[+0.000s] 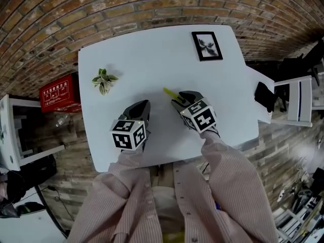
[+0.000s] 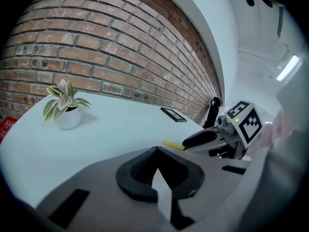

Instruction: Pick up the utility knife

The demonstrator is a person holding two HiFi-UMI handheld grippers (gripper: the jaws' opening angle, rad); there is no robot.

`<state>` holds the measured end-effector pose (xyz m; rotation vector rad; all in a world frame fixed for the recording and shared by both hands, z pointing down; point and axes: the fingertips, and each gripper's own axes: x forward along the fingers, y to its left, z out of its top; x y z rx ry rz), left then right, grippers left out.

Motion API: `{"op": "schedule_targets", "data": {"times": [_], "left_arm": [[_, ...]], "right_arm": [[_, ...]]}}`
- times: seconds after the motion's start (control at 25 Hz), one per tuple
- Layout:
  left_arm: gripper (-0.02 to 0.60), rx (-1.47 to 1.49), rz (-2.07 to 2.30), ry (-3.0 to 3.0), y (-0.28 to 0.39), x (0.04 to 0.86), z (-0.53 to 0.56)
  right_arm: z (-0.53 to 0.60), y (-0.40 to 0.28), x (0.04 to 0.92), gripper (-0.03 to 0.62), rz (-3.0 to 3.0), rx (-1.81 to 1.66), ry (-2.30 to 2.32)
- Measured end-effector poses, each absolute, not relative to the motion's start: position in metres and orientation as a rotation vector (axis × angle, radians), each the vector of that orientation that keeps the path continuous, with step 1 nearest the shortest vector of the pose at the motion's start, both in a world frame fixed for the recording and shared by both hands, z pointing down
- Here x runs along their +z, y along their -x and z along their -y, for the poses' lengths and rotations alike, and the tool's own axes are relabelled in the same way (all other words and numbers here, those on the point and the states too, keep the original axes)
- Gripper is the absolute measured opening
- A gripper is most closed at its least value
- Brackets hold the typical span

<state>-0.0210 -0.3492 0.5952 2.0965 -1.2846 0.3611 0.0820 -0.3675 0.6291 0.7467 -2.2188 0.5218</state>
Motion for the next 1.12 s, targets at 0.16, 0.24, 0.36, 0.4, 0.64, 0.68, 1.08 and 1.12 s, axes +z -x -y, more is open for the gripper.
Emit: {"op": "schedule_targets", "data": {"times": [0.16,0.24,0.36,0.4,0.64,0.68,1.08,1.12], "left_arm": [[-0.008,0.363,1.284,-2.093,0.021,0.597,0.349],[-0.008,0.364,1.283,-2.092,0.02,0.597,0.349],[-0.009,0.362,1.28,-2.095,0.018,0.597,0.349],[-0.008,0.362,1.279,-2.096,0.017,0.597,0.349],[-0.008,0.369,1.277,-2.101,0.013,0.597,0.349],[-0.009,0.369,1.278,-2.102,0.013,0.597,0.349],[-0.008,0.345,1.307,-2.209,0.007,0.578,0.345],[-0.008,0.334,1.308,-2.228,0.005,0.575,0.344]], "right_arm": [[0.37,-0.081,0.632,0.158,2.194,0.46,-0.73],[0.371,-0.082,0.633,0.134,2.181,0.429,-0.725],[0.37,-0.082,0.633,0.129,2.179,0.411,-0.719],[0.37,-0.082,0.633,0.127,2.18,0.41,-0.717],[0.369,-0.079,0.634,0.069,2.19,0.413,-0.711],[0.369,-0.079,0.633,0.069,2.192,0.413,-0.716],[0.364,-0.083,0.625,0.067,2.262,0.474,-0.809],[0.363,-0.084,0.623,0.068,2.277,0.484,-0.826]]}}
